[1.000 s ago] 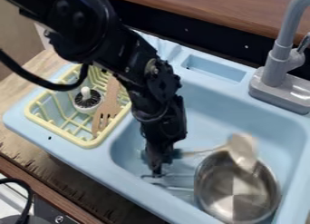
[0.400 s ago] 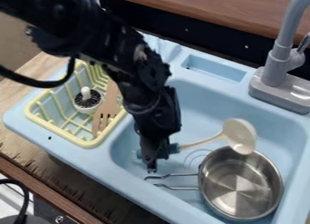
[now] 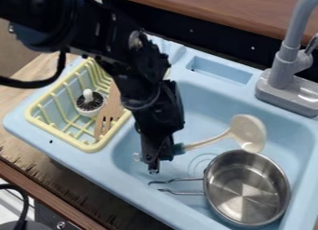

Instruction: Put the ladle out of the sink to the yellow basket

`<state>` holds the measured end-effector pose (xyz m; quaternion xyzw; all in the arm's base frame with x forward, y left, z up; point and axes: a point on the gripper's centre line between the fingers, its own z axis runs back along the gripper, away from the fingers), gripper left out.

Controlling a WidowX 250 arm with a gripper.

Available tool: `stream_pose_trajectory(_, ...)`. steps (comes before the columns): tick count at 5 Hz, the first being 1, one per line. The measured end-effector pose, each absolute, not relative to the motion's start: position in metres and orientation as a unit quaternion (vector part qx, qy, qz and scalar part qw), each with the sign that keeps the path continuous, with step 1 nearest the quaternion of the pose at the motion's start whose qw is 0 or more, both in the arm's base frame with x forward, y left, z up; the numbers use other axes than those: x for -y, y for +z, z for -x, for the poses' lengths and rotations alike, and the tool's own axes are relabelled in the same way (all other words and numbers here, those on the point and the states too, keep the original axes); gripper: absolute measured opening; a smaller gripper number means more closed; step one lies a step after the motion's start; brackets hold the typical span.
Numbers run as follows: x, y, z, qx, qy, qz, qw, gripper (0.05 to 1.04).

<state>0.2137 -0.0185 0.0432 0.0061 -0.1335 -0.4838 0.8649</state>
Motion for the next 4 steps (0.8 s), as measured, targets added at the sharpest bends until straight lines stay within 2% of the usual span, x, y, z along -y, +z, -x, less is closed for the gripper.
stream_pose_trajectory(1, 0.018, 0.058, -0.213, 0.137, -0.464, 0.002, 0.875, 0.176)
stream_pose_trajectory(3, 0.013, 0.088, -0.212, 0.113, -0.329, 0.013, 0.938, 0.176)
stream_pose_trajectory(4, 0.002, 0.097, -0.216, 0.150, -0.306, -0.007, 0.940, 0.176)
